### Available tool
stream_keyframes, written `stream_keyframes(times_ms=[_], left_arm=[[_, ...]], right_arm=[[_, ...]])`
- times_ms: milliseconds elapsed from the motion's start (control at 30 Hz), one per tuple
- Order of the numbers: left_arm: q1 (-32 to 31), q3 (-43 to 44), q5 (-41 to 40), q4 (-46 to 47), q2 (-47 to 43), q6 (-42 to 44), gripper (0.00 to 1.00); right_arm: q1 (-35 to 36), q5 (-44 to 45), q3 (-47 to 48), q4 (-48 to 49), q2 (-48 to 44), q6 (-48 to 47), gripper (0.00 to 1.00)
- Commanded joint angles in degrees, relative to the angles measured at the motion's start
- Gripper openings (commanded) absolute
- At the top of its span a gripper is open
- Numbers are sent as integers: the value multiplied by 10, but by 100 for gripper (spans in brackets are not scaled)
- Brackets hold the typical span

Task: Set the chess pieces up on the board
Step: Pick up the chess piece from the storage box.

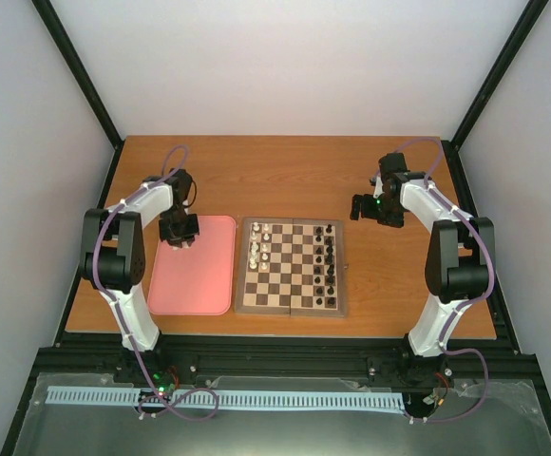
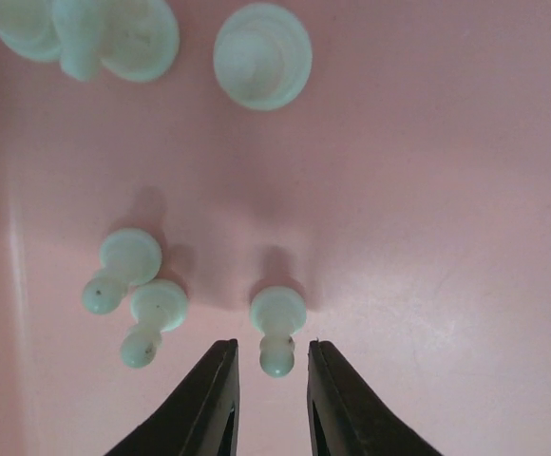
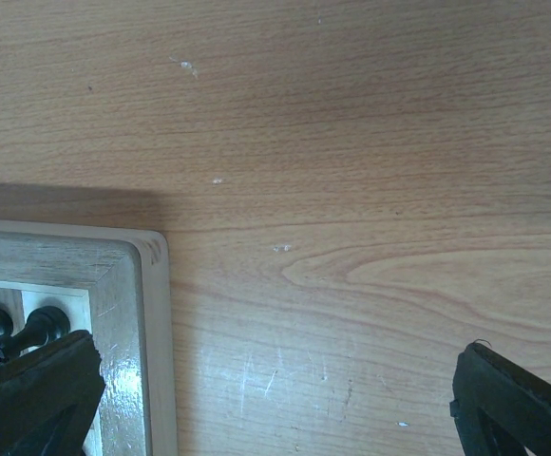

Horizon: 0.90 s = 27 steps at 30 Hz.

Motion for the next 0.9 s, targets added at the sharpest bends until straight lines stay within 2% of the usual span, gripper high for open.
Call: stream_keyframes(times_ms=[0, 167, 300, 467, 867], left_arm=[[6, -14, 7, -3, -14, 5, 21], [6, -13, 10, 2, -7, 4, 21], [6, 0, 11, -1, 0, 4, 15], [6, 11, 6, -2, 11, 6, 18], [6, 30, -4, -2, 30, 8, 19]], right_arm=[[-4, -3, 0, 4, 1, 1, 100], [-4, -5, 5, 1, 5, 1, 100], [-4, -5, 8, 0, 7, 1, 100], [-4, -3, 8, 0, 8, 0, 100], [-4, -2, 7, 1, 11, 0, 100]])
